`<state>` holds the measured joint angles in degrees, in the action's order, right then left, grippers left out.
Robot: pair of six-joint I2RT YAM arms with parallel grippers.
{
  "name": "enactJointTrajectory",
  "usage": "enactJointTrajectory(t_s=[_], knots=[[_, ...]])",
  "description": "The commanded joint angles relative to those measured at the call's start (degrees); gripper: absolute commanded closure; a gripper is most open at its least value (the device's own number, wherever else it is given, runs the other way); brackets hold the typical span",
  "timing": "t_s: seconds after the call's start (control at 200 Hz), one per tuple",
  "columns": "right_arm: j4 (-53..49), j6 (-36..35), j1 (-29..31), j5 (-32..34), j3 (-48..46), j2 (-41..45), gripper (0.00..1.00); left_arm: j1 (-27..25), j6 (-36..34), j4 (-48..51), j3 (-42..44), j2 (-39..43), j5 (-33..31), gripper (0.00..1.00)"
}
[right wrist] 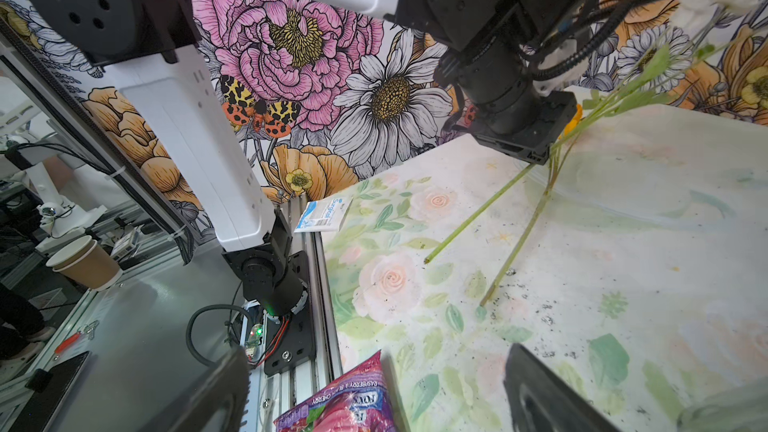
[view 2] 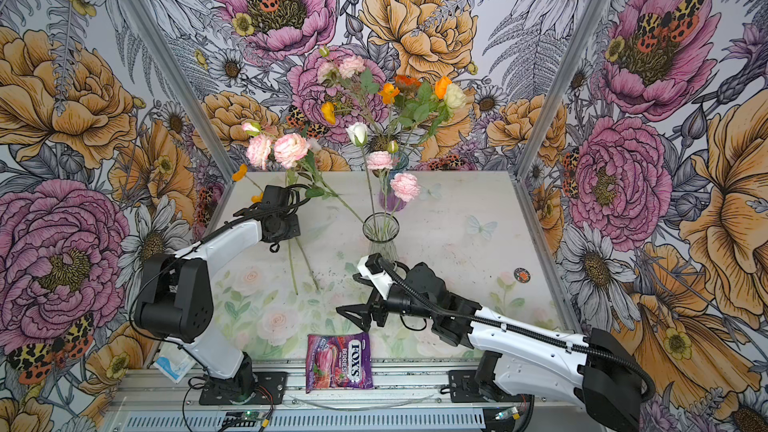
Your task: Arrange the flowers into the vase
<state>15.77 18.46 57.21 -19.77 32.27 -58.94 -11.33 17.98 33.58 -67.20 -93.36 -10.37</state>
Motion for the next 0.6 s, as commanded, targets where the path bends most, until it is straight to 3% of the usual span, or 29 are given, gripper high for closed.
enactJointTrajectory(t_s=[0.0,0.25,0.555,0.59], knots=[[1.98,1.49,0.29,-0.45,-0.6,1.03,0.04,-0.42,0.09,1.15,2.2,3.65,3.26,1.0],[2.12,2.78,0.74,-0.19,-0.64,1.28,0.04,-0.89,1.11,1.88,6.91,11.45,3.58,1.0],[-2.69,-0.16,0.8,1.51,0.9,1.94,0.04,1.43,6.92,3.76,15.54,34.87,-1.23,1.0],[-3.47,-0.64,0.84,1.42,1.35,2.17,0.04,2.08,7.44,4.09,16.37,37.68,-4.46,1.0]])
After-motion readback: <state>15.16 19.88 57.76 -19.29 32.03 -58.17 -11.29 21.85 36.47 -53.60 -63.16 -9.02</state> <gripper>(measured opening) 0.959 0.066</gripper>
